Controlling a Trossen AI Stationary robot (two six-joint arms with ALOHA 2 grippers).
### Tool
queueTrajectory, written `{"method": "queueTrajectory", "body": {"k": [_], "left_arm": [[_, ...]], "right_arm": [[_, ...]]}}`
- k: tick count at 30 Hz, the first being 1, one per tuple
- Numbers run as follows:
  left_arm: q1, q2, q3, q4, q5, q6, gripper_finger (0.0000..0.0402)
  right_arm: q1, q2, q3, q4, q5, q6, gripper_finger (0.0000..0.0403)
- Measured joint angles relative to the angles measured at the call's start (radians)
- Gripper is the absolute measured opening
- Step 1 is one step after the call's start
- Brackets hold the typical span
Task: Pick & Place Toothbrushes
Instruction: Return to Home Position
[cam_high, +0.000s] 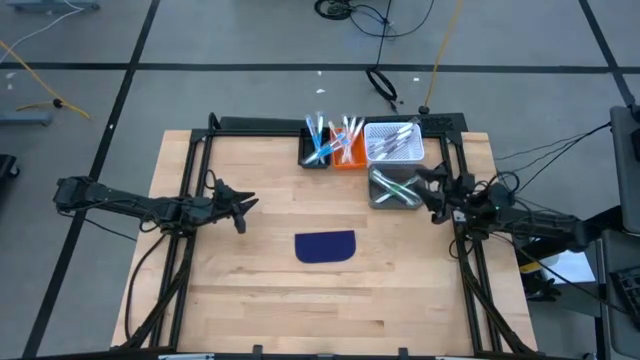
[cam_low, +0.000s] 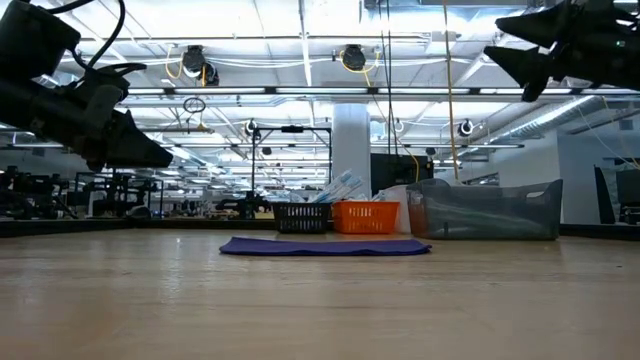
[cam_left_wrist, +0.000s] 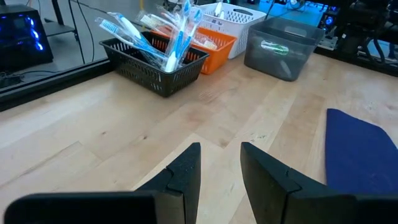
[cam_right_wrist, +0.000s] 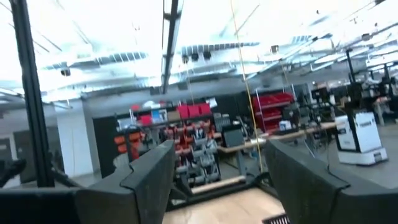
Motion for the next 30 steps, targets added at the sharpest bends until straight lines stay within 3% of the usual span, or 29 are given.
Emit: {"method": "queueTrajectory", "body": {"k": [9,30], "left_arm": [[0.000,0.000,0.000,0.000,0.002,0.000,0.0115],[0.000,0.000,0.001,0.000,0.002,0.000,0.0115]], "right_arm": [[0.000,-0.106,0.000,0.000,0.000,0.000,0.0242],[0.000,-0.105,0.000,-0.012,0.000,0.000,0.0242]]}}
